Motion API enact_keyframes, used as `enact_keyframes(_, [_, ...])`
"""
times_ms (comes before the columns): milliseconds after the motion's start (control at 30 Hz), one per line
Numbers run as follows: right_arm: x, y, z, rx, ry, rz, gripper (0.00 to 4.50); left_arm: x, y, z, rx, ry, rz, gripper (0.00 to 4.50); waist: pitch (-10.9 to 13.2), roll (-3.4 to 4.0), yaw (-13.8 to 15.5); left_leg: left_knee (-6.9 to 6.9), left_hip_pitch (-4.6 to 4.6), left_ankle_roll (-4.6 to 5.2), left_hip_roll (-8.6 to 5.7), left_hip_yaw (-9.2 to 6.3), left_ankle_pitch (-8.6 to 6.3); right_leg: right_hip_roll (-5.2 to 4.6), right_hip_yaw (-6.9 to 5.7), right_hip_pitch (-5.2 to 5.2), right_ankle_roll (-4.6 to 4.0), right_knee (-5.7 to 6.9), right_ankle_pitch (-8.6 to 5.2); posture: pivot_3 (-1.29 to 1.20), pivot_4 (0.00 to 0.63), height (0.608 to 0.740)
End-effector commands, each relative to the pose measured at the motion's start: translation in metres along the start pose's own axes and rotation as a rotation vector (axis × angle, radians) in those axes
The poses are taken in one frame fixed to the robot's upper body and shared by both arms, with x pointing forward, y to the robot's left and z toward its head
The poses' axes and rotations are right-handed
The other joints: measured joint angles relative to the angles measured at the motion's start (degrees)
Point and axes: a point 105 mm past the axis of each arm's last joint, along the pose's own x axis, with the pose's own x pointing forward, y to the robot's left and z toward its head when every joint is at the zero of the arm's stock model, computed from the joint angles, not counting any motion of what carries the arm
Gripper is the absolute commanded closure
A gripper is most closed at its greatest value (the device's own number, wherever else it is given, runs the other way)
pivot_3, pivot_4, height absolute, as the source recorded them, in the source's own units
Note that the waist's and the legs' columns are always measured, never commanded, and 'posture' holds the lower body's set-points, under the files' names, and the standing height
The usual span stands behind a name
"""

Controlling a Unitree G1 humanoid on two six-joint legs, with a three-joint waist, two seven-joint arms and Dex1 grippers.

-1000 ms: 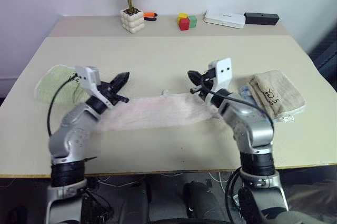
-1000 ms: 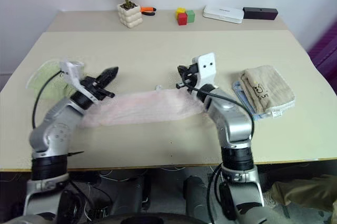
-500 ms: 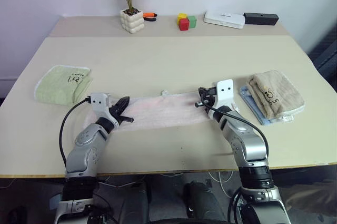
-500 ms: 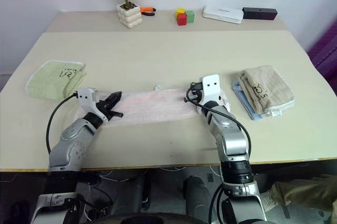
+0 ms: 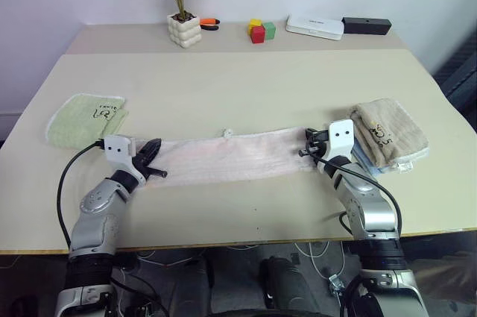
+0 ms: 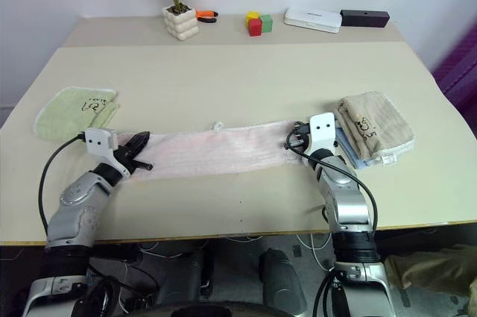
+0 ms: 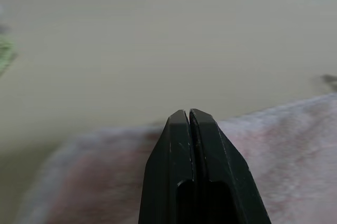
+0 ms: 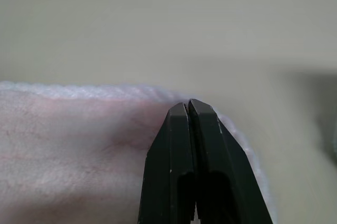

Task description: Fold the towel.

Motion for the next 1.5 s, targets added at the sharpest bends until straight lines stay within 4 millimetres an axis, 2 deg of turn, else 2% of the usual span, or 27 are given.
enact_keyframes(33, [-0.002,-0.005,0.008,-0.034,-0.047,0.005,4.48,-0.003,0.010,0.012,0.031,-0.038,0.001,4.45,0.0,0.00,0.0,0.00,0.00,0.00,0.00,0.00,0.00,0.00,0.00,0.00,0.00,0.00,0.00,0.00,0.150,0.740])
enact_keyframes(267, [-0.004,-0.010,0.014,-0.116,-0.077,0.048,4.48,-0.005,0.013,0.018,0.074,-0.040,-0.062,4.45,0.0,0.00,0.2,0.02,-0.01,0.00,0.00,0.01,0.00,-0.02,0.00,0.01,0.00,-0.01,0.00,0.00,0.150,0.740])
enact_keyframes(367, [-0.004,-0.014,0.019,-0.096,-0.089,0.031,4.48,-0.004,0.016,0.024,0.075,-0.055,-0.051,4.45,0.0,0.00,0.1,0.01,-0.01,0.00,0.00,0.01,0.00,-0.02,0.00,0.01,0.00,-0.01,0.00,0.00,0.150,0.740])
enact_keyframes(500, [0.000,-0.001,0.049,-0.086,-0.153,0.055,4.48,0.003,0.006,0.047,0.032,-0.112,-0.060,4.45,0.0,-0.01,0.2,0.02,-0.02,0.00,0.00,0.01,0.00,-0.02,0.00,0.01,0.00,-0.01,0.00,0.00,0.150,0.740])
enact_keyframes(600, [0.002,0.014,0.069,-0.036,-0.193,0.085,4.48,0.010,-0.010,0.065,-0.011,-0.150,-0.103,4.45,0.0,-0.02,0.2,0.03,-0.04,0.00,0.00,0.00,0.00,-0.02,0.00,0.00,0.01,0.00,0.00,0.00,0.150,0.740])
enact_keyframes(700, [0.003,0.056,0.082,0.028,-0.212,0.170,4.48,0.025,-0.037,0.092,-0.071,-0.211,-0.129,4.45,0.0,-0.03,0.3,0.02,-0.06,0.00,0.00,-0.03,0.00,-0.02,-0.02,0.00,0.01,0.00,0.00,0.00,0.150,0.740])
enact_keyframes(767, [0.002,0.073,0.084,0.063,-0.210,0.205,4.48,0.030,-0.048,0.099,-0.090,-0.213,-0.136,4.45,0.0,-0.03,0.2,0.05,-0.09,0.00,0.00,-0.07,0.00,-0.01,-0.04,0.00,0.01,-0.01,0.01,0.00,0.150,0.740])
enact_keyframes(833, [0.006,0.090,0.073,0.078,-0.176,0.232,4.48,0.039,-0.066,0.089,-0.133,-0.203,-0.157,4.45,0.0,-0.02,0.2,0.05,-0.09,0.00,-0.01,-0.06,0.00,-0.01,-0.03,0.00,0.02,-0.01,0.01,0.00,0.150,0.740])
enact_keyframes(933, [0.013,0.115,0.050,0.092,-0.105,0.292,4.48,0.055,-0.097,0.059,-0.247,-0.147,-0.173,4.45,0.0,-0.03,0.4,0.06,-0.07,0.00,-0.04,-0.06,0.00,-0.03,-0.04,0.06,0.02,-0.06,0.01,0.00,0.150,0.740])
enact_keyframes(1033, [0.017,0.107,0.036,0.089,-0.079,0.247,4.48,0.057,-0.105,0.039,-0.315,-0.096,-0.163,4.45,0.0,-0.08,0.2,0.10,-0.09,0.00,-0.05,-0.06,0.00,-0.03,-0.04,0.08,0.02,-0.08,0.01,0.00,0.150,0.740])
enact_keyframes(1100, [0.019,0.087,0.018,0.082,-0.035,0.178,4.48,0.055,-0.097,0.017,-0.366,-0.032,-0.120,4.45,0.0,-0.08,0.2,0.06,-0.09,0.00,-0.04,-0.08,0.00,-0.01,-0.04,0.04,0.02,-0.07,0.01,0.00,0.150,0.740])
enact_keyframes(1167, [0.019,0.072,0.011,0.093,-0.026,0.136,4.48,0.053,-0.086,0.006,-0.350,0.001,-0.092,4.45,0.0,-0.08,0.2,0.06,-0.07,0.00,-0.04,-0.09,0.00,0.00,-0.04,0.04,0.01,-0.06,0.01,0.00,0.150,0.740])
enact_keyframes(1333, [0.019,0.051,0.006,0.087,-0.039,0.062,4.48,0.047,-0.056,0.000,-0.287,0.003,0.000,4.45,0.0,-0.06,0.0,0.03,-0.04,0.00,-0.03,-0.09,0.00,0.01,-0.04,0.05,0.01,-0.07,0.00,0.00,0.150,0.740])
enact_keyframes(1500, [0.016,0.039,-0.003,0.072,-0.030,0.017,4.48,0.043,-0.041,0.003,-0.244,-0.019,0.027,4.45,0.0,-0.06,0.0,-0.01,-0.02,0.00,-0.03,-0.08,0.00,0.02,-0.03,0.05,0.01,-0.07,0.00,0.00,0.150,0.740])
